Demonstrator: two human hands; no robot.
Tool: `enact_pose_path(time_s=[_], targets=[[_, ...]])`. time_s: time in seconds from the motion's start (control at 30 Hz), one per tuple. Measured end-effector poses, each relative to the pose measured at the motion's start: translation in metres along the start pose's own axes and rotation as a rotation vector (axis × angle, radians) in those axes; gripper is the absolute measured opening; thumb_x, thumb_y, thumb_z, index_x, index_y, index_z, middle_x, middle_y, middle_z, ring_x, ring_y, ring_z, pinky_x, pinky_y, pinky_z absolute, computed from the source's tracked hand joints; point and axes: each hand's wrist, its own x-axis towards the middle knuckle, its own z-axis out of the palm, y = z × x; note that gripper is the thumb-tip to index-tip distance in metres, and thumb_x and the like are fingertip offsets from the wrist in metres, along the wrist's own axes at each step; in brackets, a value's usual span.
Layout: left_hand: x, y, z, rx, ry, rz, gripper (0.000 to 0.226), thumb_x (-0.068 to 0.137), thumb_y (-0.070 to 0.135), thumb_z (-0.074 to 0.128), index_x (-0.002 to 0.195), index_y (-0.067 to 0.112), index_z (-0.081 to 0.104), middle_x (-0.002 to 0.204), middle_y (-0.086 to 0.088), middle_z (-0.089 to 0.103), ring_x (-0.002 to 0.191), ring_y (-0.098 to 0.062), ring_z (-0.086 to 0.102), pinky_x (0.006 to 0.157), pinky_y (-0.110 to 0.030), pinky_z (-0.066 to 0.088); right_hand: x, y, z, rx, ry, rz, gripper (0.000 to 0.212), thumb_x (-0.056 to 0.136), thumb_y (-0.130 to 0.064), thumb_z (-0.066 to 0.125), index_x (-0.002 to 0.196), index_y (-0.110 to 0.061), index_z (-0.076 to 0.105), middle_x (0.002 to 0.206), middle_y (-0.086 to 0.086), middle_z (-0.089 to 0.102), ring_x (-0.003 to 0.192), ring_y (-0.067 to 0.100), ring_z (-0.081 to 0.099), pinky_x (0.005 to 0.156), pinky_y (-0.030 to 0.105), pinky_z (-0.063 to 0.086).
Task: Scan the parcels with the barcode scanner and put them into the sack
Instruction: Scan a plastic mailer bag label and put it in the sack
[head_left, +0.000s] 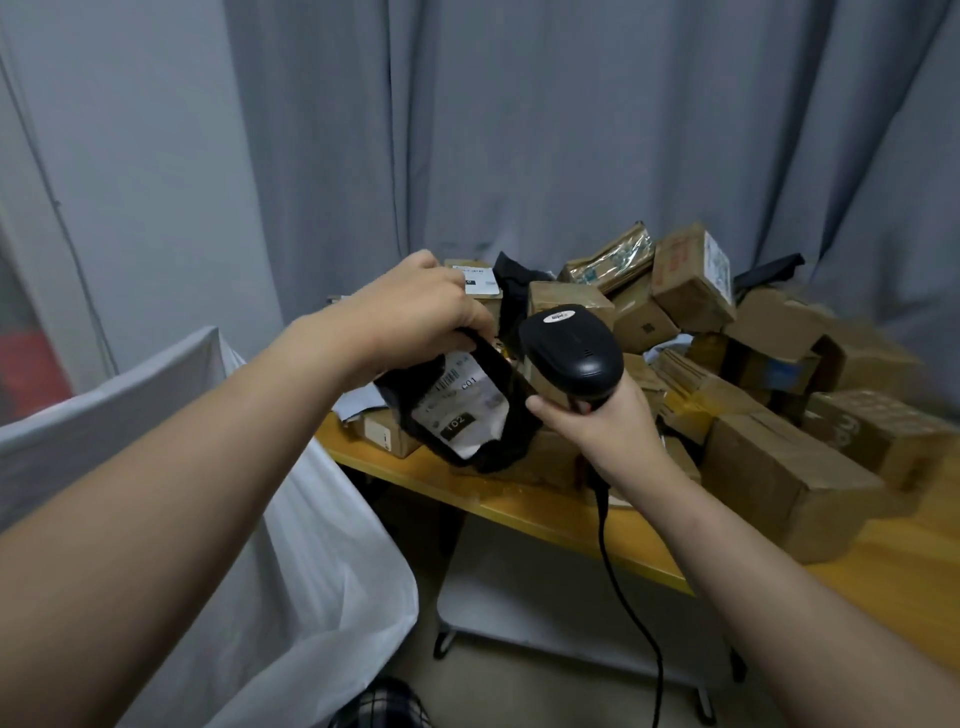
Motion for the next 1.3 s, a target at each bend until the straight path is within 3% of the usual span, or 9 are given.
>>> enact_pose_path(time_s=[0.17, 0.3, 0.43, 0.53, 0.63, 0.8, 0.9, 1.07, 1.3], targets=[[0.006, 0.006, -0.002, -0.034, 0.190, -0.008, 0.018, 0.094, 0.027, 0.056, 0.105, 0.031, 0.069, 0.087, 0.009, 0.064, 0.085, -0.008, 0.034, 0.087, -0.031, 0.020, 0.005, -0.010, 0.008, 0.053, -0.085, 0.033, 0.078, 0.061, -0.038, 0.088, 0.129, -0.018, 0.055, 0.122, -0.007, 0.066, 0.115, 0.007, 0.060, 0.098, 0.033, 0.050], [0.015, 0.019, 0.018, -0.148, 0.247, -0.127, 0.015, 0.094, 0.027, 0.057, 0.103, 0.031, 0.069, 0.087, 0.016, 0.058, 0.086, -0.004, 0.031, 0.089, -0.030, 0.017, 0.001, -0.004, 0.018, 0.256, 0.025, 0.146, 0.045, 0.072, 0.004, 0.080, 0.108, -0.011, 0.058, 0.094, -0.006, 0.068, 0.085, -0.004, 0.065, 0.080, 0.019, 0.053], [0.020, 0.033, 0.042, -0.151, 0.428, -0.197, 0.016, 0.087, 0.031, 0.062, 0.101, 0.026, 0.070, 0.094, 0.005, 0.066, 0.100, -0.019, 0.052, 0.093, -0.035, 0.017, -0.002, 0.004, 0.015, 0.209, 0.082, 0.312, 0.028, 0.078, 0.004, 0.074, 0.072, -0.013, 0.053, 0.065, -0.001, 0.055, 0.060, 0.005, 0.056, 0.054, 0.011, 0.044], [0.015, 0.043, 0.058, -0.197, 0.618, -0.432, 0.058, 0.081, 0.048, 0.064, 0.133, 0.024, 0.051, 0.136, 0.000, 0.052, 0.128, -0.024, 0.039, 0.103, -0.039, 0.016, -0.007, 0.012, 0.005, 0.256, 0.141, 0.345, 0.025, 0.079, 0.003, 0.072, 0.088, 0.016, 0.053, 0.084, 0.035, 0.058, 0.073, 0.023, 0.061, 0.066, 0.024, 0.051], [0.004, 0.058, 0.070, -0.701, 0.538, -0.789, 0.094, 0.079, 0.052, 0.070, 0.151, 0.018, 0.019, 0.151, -0.005, 0.025, 0.138, -0.022, 0.024, 0.114, -0.039, 0.019, -0.014, 0.013, -0.006, 0.348, 0.186, 0.372, 0.034, 0.080, 0.003, 0.070, 0.102, 0.020, 0.051, 0.104, 0.037, 0.059, 0.094, 0.041, 0.067, 0.089, 0.045, 0.056], [-0.014, 0.082, 0.101, -1.476, 0.283, -0.812, 0.031, 0.089, 0.028, 0.067, 0.113, 0.008, 0.066, 0.096, -0.002, 0.069, 0.083, -0.006, 0.068, 0.068, -0.016, 0.052, -0.020, 0.020, -0.016, 0.383, 0.211, 0.364, 0.018, 0.082, 0.004, 0.068, 0.097, -0.007, 0.067, 0.098, 0.015, 0.072, 0.093, 0.026, 0.070, 0.082, 0.035, 0.058], [-0.020, 0.089, 0.114, -1.588, 0.308, -0.811, 0.021, 0.093, 0.013, 0.062, 0.111, 0.004, 0.069, 0.084, 0.005, 0.069, 0.055, 0.008, 0.057, 0.052, -0.007, 0.041, -0.021, 0.024, -0.016, 0.331, 0.230, 0.362, 0.012, 0.083, -0.003, 0.070, 0.083, -0.013, 0.064, 0.091, 0.009, 0.071, 0.093, 0.025, 0.069, 0.076, 0.030, 0.056], [-0.023, 0.086, 0.135, -1.580, 0.345, -0.933, 0.019, 0.092, 0.013, 0.062, 0.108, 0.006, 0.070, 0.086, 0.000, 0.070, 0.053, 0.000, 0.046, 0.050, -0.013, 0.039, -0.029, 0.025, -0.017, 0.159, 0.311, 0.153, 0.025, 0.082, -0.015, 0.075, 0.106, -0.015, 0.067, 0.091, -0.009, 0.068, 0.082, -0.009, 0.061, 0.068, 0.005, 0.045], [-0.015, 0.094, 0.149, -1.608, 0.374, -0.958, 0.011, 0.093, 0.014, 0.062, 0.100, 0.012, 0.070, 0.081, 0.001, 0.067, 0.057, -0.003, 0.046, 0.051, -0.013, 0.042, -0.052, 0.028, 0.012, 0.023, 0.073, 0.198, 0.027, 0.074, -0.041, 0.074, 0.065, -0.021, 0.059, 0.060, 0.002, 0.062, 0.063, 0.024, 0.064, 0.064, 0.044, 0.056]])
